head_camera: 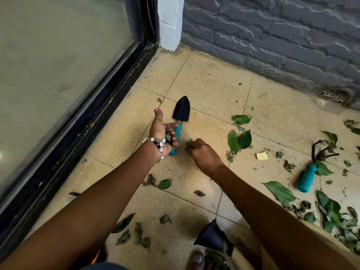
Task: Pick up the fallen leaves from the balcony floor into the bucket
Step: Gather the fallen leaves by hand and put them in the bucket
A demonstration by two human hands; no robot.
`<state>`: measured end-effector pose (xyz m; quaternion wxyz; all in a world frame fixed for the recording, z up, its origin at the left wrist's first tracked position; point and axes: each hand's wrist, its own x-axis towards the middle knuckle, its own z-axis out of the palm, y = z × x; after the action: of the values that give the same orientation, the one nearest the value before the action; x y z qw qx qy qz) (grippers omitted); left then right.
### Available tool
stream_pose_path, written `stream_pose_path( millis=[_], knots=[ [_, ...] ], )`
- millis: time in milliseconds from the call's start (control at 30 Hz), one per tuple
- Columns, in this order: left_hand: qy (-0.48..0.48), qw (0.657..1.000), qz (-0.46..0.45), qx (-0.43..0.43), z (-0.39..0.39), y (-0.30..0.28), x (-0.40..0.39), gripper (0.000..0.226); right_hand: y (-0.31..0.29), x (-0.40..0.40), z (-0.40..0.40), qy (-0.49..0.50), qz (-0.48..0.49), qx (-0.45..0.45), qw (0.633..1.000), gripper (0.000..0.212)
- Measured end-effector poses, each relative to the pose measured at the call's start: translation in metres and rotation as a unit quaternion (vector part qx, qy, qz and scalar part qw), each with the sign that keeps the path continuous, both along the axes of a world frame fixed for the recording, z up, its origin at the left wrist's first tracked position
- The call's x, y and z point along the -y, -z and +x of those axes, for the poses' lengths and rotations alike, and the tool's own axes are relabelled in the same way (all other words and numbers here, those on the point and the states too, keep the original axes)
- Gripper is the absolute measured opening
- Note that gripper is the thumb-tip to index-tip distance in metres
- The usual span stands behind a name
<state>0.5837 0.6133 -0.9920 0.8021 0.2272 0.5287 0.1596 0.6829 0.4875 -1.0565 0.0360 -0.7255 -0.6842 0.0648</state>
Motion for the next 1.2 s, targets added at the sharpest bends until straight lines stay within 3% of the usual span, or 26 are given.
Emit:
stream_pose_path(
  millis=[100,167,267,300,333,467,567,600,667,733,767,800,833,933,1033,1200],
  knots=[
    [0.013,1.0,0.005,-0.002,0.003,0.003,0.004,0.083,-0.011,0.01,0.005,0.003,-0.02,-0.021,1.0,0.027],
    [0.045,0.999,0.011,-0.023,0.009,0.003,0.014,0.08,-0.025,0.013,0.011,0.097,0.063,-0.129,0.985,0.021],
    [0.075,0.996,0.008,-0.05,0.024,0.004,0.036,0.07,-0.058,0.014,0.009,0.289,0.174,-0.34,0.878,0.014],
    [0.081,0.996,-0.006,-0.047,0.031,0.003,0.043,0.066,-0.069,0.015,0.005,0.318,0.194,-0.372,0.85,0.014],
    [0.089,0.995,-0.028,-0.037,0.037,0.002,0.048,0.064,-0.076,0.017,0.001,0.32,0.2,-0.36,0.853,0.013],
    [0.114,0.991,-0.065,-0.023,0.058,-0.003,0.068,0.056,-0.088,0.039,-0.008,0.195,0.088,-0.216,0.953,0.033],
    [0.093,0.993,-0.015,-0.071,0.068,0.002,0.074,0.043,-0.092,0.054,0.009,0.14,-0.084,-0.18,0.97,0.048],
    [0.084,0.994,-0.008,-0.074,0.069,0.003,0.075,0.039,-0.095,0.057,0.019,0.119,-0.122,-0.205,0.964,0.049],
    [0.073,0.996,-0.013,-0.055,0.073,0.004,0.08,0.04,-0.102,0.064,0.04,0.118,-0.106,-0.327,0.931,0.047],
    [0.076,0.996,-0.012,-0.043,0.072,0.005,0.081,0.044,-0.107,0.068,0.057,0.233,0.018,-0.481,0.845,0.041],
    [0.081,0.996,-0.009,-0.036,0.069,0.007,0.078,0.045,-0.105,0.068,0.068,0.305,0.079,-0.501,0.806,0.036],
    [0.087,0.996,-0.009,-0.031,0.066,0.009,0.074,0.045,-0.1,0.066,0.08,0.359,0.114,-0.46,0.804,0.031],
    [0.091,0.995,-0.016,-0.026,0.063,0.013,0.069,0.046,-0.092,0.066,0.095,0.386,0.098,-0.376,0.837,0.027],
    [0.106,0.993,-0.032,-0.036,0.056,0.021,0.054,0.048,-0.062,0.068,0.11,0.317,-0.096,-0.182,0.926,0.037],
    [0.113,0.992,-0.032,-0.05,0.055,0.026,0.048,0.048,-0.03,0.067,0.094,0.221,-0.162,-0.09,0.957,0.06],
    [0.113,0.992,-0.028,-0.058,0.063,0.032,0.053,0.047,-0.013,0.068,0.084,0.234,-0.08,-0.053,0.967,0.027]
  ],
)
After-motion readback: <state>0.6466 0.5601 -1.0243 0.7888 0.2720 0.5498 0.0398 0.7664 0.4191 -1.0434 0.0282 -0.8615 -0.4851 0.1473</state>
